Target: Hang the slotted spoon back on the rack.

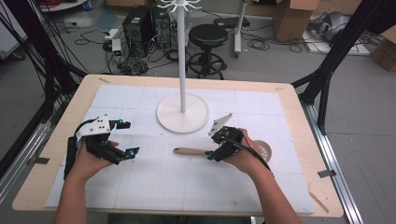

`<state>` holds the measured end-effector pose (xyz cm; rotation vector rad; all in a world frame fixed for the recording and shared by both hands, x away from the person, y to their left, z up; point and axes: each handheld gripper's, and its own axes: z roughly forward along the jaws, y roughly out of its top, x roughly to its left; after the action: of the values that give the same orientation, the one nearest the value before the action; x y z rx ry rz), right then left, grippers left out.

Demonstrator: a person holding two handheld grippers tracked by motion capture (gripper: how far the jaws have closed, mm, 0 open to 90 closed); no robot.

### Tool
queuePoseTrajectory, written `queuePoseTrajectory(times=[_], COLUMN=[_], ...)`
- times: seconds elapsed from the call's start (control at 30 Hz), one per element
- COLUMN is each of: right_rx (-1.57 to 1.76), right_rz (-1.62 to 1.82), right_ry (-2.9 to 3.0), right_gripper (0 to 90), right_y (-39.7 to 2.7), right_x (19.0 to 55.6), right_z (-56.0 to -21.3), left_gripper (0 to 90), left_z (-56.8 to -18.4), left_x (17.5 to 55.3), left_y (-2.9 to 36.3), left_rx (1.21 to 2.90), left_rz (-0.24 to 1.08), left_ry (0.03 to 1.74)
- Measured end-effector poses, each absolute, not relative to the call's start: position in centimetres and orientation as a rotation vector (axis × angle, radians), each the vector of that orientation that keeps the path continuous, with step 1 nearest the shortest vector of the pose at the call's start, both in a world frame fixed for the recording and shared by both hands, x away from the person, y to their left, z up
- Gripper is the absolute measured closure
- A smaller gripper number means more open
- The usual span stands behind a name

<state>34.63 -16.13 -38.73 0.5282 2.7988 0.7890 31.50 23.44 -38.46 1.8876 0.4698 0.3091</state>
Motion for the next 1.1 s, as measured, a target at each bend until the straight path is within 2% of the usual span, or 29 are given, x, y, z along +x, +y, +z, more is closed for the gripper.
queuePoseTrajectory(times=[0.33,0.73,0.87,1.0,1.1], right_rx=[0.563,0.589,0.599,0.563,0.549], right_rz=[0.666,0.528,0.541,0.515,0.508], right_ry=[2.886,2.947,2.975,2.991,2.993], right_gripper=[47.8,55.5,60.0,68.1,69.1], right_y=[-15.3,-14.5,-14.5,-14.3,-14.3], right_x=[35.4,36.2,36.5,36.4,36.4], right_z=[-40.1,-41.7,-41.7,-41.6,-41.5], left_gripper=[1.6,1.7,1.7,1.6,1.6], left_z=[-38.7,-38.8,-38.8,-38.8,-38.9], left_x=[31.6,31.7,31.7,31.7,31.7], left_y=[23.4,23.3,23.2,23.1,23.1], left_rx=[1.898,1.905,1.911,1.911,1.914], left_rz=[0.302,0.302,0.301,0.299,0.300], left_ry=[0.474,0.471,0.471,0.472,0.476])
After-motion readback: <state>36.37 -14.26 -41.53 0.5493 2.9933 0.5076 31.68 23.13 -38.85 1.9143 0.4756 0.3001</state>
